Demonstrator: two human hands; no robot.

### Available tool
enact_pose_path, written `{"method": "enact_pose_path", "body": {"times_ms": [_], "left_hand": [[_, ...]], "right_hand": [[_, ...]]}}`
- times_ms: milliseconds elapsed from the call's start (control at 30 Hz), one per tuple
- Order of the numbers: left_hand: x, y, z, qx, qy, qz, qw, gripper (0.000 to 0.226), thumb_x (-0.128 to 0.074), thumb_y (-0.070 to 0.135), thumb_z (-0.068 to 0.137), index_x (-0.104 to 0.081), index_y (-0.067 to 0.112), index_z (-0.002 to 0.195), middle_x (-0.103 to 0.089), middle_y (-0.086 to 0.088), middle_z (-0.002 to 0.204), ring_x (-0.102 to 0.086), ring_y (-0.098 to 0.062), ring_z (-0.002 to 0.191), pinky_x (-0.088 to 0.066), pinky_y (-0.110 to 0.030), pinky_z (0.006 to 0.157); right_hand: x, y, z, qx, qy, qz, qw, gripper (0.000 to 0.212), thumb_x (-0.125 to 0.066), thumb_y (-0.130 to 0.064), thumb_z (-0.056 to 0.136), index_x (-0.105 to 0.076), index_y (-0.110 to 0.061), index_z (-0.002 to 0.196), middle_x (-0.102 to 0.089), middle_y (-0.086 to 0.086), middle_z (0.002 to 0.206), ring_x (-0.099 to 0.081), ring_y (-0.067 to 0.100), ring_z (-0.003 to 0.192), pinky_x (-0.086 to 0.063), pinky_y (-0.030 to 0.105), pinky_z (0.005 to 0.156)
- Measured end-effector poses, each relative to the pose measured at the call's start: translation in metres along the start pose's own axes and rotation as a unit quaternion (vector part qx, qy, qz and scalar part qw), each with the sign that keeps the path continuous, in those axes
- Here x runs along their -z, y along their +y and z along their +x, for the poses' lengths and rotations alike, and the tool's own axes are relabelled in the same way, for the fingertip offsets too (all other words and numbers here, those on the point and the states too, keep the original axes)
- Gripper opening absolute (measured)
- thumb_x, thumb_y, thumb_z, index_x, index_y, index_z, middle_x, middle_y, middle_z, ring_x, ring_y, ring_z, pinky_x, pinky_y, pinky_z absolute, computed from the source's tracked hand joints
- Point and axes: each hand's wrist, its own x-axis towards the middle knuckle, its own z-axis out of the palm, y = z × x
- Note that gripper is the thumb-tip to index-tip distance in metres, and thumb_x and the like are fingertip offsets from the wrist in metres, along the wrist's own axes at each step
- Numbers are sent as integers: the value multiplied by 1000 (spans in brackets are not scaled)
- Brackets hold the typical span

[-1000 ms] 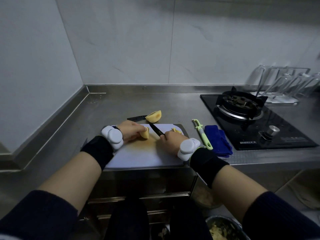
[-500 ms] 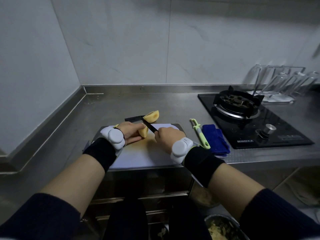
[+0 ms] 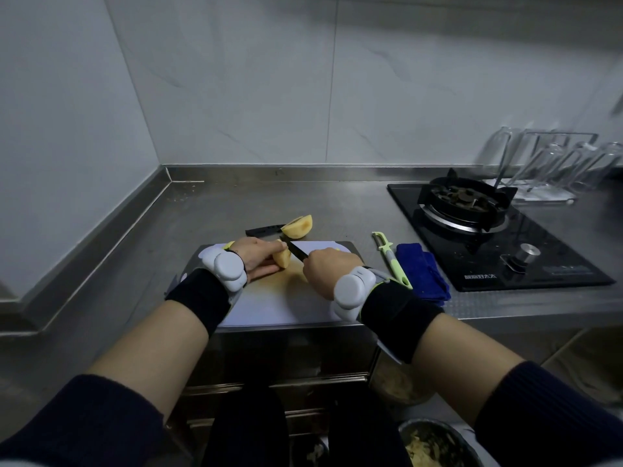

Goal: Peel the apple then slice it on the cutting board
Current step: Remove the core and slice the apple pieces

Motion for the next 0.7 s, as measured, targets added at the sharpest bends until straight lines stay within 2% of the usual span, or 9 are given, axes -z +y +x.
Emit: {"method": "enact_pose_path", "body": {"times_ms": [67,133,233,333,433,467,533,633,700], "left_hand": [[0,0,0,-5,-5,10,1000,13,-70,17,88,-69,7,80,-71,-14,102,-67,-23,103,-54,-33,91],[-3,1,-2,-7,-7,22,1000,19,-69,18,88,-69,7,73,-72,-12,95,-68,-21,98,-53,-32,91],[-3,1,-2,-6,-3,13,1000,16,-69,18,88,-70,6,77,-72,-13,96,-69,-20,95,-55,-31,87],[-2,-1,1,-7,-2,23,1000,14,-71,19,87,-71,5,84,-72,-14,104,-69,-21,101,-55,-33,91],[-2,0,3,-1,-1,27,1000,15,-72,21,86,-71,6,83,-72,-14,107,-68,-22,103,-54,-36,94],[-2,1,2,0,-2,28,1000,16,-72,22,86,-71,6,84,-72,-13,107,-68,-21,103,-54,-36,94],[-2,-1,3,-1,7,27,1000,15,-71,21,87,-71,6,85,-72,-11,107,-68,-20,103,-54,-35,93],[-2,-1,3,2,19,30,999,14,-71,22,86,-70,8,84,-72,-12,107,-68,-21,102,-55,-36,92],[-3,1,1,8,28,39,999,12,-68,20,86,-68,9,82,-72,-13,103,-68,-21,100,-55,-34,91]], "right_hand": [[2,0,-1,13,-9,-13,1000,26,-37,-13,97,-62,-13,103,-58,5,99,-57,26,96,-40,34,76],[1,-2,-1,19,-7,-37,999,21,-38,-13,97,-58,-16,90,-62,6,101,-58,25,94,-44,33,78],[-3,-6,2,16,-3,-47,999,23,-39,-12,97,-52,-15,78,-59,3,91,-60,24,93,-45,33,80],[-3,-4,5,11,-10,-38,999,22,-41,-12,94,-62,-15,90,-63,1,97,-56,21,82,-43,31,71],[-1,-7,2,2,-38,-11,999,27,-39,-15,99,-63,-10,110,-63,7,114,-59,26,105,-43,34,83],[-4,-8,2,14,-36,-14,999,28,-39,-17,101,-61,-8,114,-62,10,117,-59,28,109,-41,35,82],[-12,-9,-1,33,-38,-31,998,28,-39,-20,101,-61,-8,114,-63,11,117,-59,29,109,-43,37,83],[-19,-11,5,9,-64,-52,997,28,-37,-18,101,-61,-10,112,-62,8,118,-58,26,110,-45,40,92],[-21,-10,7,-8,-53,-38,998,27,-37,-17,101,-61,-10,113,-62,9,118,-58,27,111,-46,41,90]]}}
